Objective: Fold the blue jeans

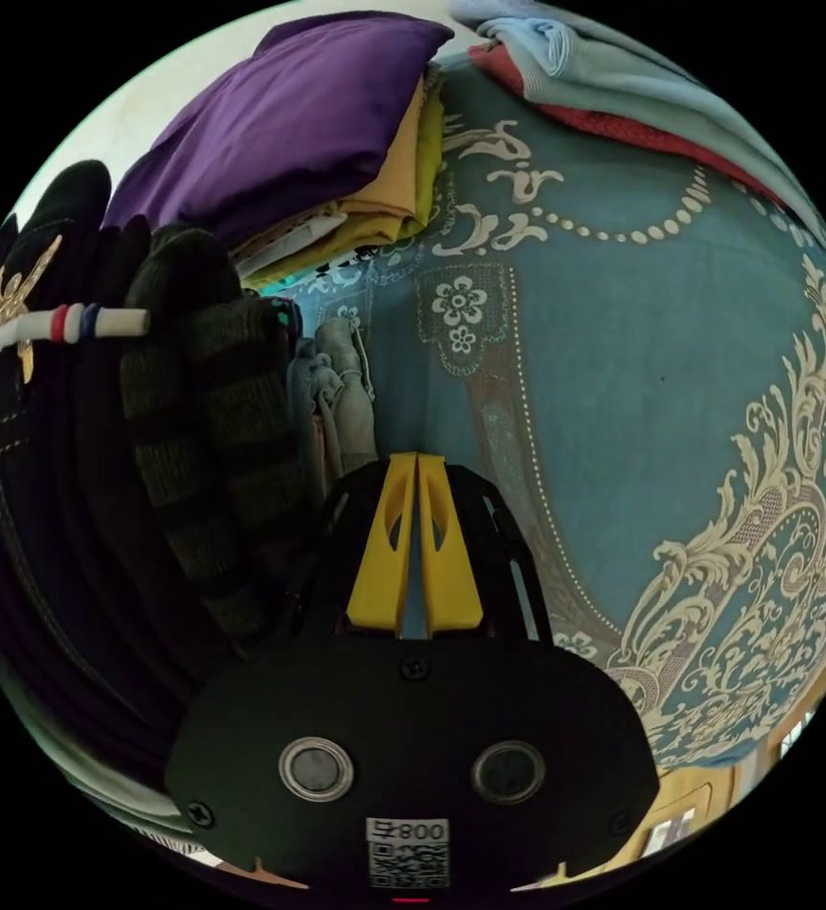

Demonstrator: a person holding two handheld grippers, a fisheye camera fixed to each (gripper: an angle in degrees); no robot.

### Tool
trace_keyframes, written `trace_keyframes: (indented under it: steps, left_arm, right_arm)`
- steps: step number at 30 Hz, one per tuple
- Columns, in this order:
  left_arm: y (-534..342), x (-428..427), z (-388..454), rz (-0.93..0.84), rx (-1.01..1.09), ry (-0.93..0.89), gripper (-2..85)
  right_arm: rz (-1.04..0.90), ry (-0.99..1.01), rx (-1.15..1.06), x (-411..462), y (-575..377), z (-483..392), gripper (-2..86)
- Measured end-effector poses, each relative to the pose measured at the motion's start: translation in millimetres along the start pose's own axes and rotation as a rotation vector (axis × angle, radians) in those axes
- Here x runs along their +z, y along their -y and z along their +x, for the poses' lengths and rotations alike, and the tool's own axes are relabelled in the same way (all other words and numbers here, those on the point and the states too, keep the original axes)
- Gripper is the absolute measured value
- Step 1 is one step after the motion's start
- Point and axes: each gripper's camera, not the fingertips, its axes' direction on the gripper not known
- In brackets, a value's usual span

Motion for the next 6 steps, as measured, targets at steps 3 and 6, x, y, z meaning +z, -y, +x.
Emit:
trace_keyframes:
  steps: [3,6]
  left_arm:
    - [14,7,-16,-0.011,-0.009,-0.084,0.1]
    - [30,18,-33,-0.041,-0.005,-0.182,0.0]
  right_arm:
    - [0.01,0.058,0.02,-4,8,7,0.0]
    - [-0.026,0.165,0.005,0,24,10,0.0]
